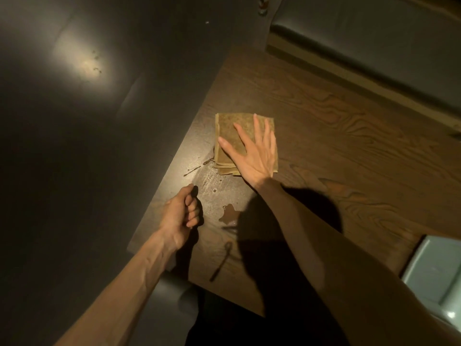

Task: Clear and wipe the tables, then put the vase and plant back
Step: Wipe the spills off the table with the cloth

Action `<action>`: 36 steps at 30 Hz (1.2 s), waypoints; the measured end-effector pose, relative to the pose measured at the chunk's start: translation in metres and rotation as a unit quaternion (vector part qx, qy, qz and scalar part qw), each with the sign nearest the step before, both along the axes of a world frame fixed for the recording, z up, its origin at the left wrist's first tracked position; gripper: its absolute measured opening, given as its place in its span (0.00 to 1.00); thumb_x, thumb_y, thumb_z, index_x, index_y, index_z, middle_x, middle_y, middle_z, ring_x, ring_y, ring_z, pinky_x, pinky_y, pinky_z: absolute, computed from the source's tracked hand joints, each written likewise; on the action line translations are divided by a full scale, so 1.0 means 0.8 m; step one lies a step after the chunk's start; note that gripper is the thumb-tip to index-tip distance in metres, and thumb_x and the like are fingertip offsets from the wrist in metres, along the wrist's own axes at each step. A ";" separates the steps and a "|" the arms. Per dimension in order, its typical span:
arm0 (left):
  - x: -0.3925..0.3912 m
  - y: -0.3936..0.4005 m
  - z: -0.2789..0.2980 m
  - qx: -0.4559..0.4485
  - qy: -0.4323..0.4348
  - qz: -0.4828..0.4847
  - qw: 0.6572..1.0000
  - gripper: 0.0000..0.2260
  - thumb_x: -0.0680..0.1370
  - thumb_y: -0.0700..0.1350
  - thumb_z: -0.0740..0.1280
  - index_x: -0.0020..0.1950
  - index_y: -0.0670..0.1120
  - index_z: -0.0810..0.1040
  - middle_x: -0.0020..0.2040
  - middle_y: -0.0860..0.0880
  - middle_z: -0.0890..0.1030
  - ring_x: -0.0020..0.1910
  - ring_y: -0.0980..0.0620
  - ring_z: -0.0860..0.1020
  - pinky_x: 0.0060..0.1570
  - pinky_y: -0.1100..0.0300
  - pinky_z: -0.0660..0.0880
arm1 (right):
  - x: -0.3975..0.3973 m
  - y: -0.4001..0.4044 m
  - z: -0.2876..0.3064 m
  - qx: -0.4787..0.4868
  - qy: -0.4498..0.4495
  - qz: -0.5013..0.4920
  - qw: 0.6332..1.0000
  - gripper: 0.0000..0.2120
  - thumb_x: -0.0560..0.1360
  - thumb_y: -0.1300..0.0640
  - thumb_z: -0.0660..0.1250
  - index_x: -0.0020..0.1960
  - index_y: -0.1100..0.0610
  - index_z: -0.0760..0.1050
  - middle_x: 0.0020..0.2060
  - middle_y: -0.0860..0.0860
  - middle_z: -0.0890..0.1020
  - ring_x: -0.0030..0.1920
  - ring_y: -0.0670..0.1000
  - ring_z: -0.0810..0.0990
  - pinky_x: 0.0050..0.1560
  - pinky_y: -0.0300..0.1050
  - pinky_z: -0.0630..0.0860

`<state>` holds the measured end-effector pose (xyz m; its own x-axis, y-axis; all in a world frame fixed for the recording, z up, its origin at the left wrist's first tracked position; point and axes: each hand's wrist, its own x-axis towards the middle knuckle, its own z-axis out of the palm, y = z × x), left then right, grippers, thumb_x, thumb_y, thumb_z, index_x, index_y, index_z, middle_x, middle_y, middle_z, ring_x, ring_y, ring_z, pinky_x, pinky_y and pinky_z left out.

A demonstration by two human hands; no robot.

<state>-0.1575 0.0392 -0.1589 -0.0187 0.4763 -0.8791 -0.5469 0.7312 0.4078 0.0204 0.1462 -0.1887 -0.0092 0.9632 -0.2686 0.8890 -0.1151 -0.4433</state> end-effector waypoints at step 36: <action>-0.004 -0.121 0.015 0.025 0.084 0.148 0.985 0.24 0.81 0.47 0.63 0.23 0.50 0.66 0.23 0.51 0.62 0.19 0.56 0.58 0.17 0.67 0.55 | -0.029 -0.056 -0.011 -0.029 0.189 0.339 0.921 0.14 0.82 0.49 0.64 0.66 0.46 0.78 0.74 0.44 0.71 0.80 0.48 0.57 0.80 0.57 0.49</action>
<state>-0.1605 -0.0579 -0.1466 -0.3061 0.4713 -0.8271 -0.6546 0.5267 0.5424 -0.0029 0.1017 -0.1979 -0.7068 0.6855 -0.1745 0.5493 0.3764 -0.7460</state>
